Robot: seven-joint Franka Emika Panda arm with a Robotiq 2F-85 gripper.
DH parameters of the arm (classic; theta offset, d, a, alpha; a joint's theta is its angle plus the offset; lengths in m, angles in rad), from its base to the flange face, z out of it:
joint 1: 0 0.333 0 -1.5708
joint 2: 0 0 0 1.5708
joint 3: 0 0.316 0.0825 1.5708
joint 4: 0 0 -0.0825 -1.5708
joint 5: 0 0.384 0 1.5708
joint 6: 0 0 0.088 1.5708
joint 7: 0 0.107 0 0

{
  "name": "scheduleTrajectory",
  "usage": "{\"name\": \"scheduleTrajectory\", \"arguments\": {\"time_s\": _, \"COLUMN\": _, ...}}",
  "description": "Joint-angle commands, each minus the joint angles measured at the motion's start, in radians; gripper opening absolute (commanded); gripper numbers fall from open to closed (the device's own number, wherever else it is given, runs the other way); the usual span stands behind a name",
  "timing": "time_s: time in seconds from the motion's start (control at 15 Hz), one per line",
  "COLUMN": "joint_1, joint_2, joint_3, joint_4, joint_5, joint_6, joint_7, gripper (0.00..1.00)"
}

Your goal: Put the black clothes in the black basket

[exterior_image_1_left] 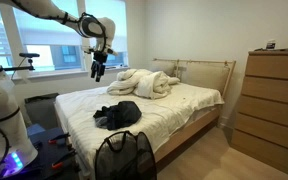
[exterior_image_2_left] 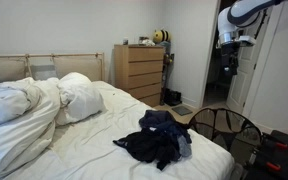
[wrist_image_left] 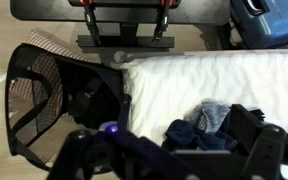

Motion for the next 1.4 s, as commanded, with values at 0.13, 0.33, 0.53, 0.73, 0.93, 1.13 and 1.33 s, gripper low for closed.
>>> {"name": "scheduleTrajectory", "arguments": {"time_s": 0.13, "joint_1": -0.011, "joint_2": 0.001, "joint_3": 0.010, "joint_4": 0.002, "joint_5": 0.002, "joint_6": -0.002, "joint_7": -0.002, "gripper": 1.00}}
{"name": "scheduleTrajectory", "arguments": {"time_s": 0.33, "joint_1": -0.011, "joint_2": 0.001, "joint_3": 0.010, "joint_4": 0.002, "joint_5": 0.002, "joint_6": -0.002, "joint_7": -0.002, "gripper": 1.00}}
{"name": "scheduleTrajectory", "arguments": {"time_s": 0.53, "joint_1": 0.018, "joint_2": 0.148, "joint_3": 0.040, "joint_4": 0.090, "joint_5": 0.000, "joint_6": 0.017, "joint_7": -0.026, "gripper": 1.00}}
{"name": "scheduleTrajectory", "arguments": {"time_s": 0.73, "joint_1": 0.029, "joint_2": 0.187, "joint_3": 0.060, "joint_4": 0.129, "joint_5": -0.021, "joint_6": -0.050, "joint_7": -0.102, "gripper": 1.00}}
{"name": "scheduleTrajectory", "arguments": {"time_s": 0.93, "joint_1": 0.054, "joint_2": 0.326, "joint_3": 0.098, "joint_4": 0.221, "joint_5": -0.014, "joint_6": -0.063, "joint_7": -0.120, "gripper": 1.00}}
{"name": "scheduleTrajectory", "arguments": {"time_s": 1.13, "joint_1": 0.072, "joint_2": 0.453, "joint_3": 0.130, "joint_4": 0.306, "joint_5": -0.025, "joint_6": -0.052, "joint_7": -0.131, "gripper": 1.00}}
{"name": "scheduleTrajectory", "arguments": {"time_s": 1.33, "joint_1": 0.077, "joint_2": 0.343, "joint_3": 0.150, "joint_4": 0.150, "joint_5": -0.058, "joint_6": -0.019, "joint_7": -0.205, "gripper": 1.00}}
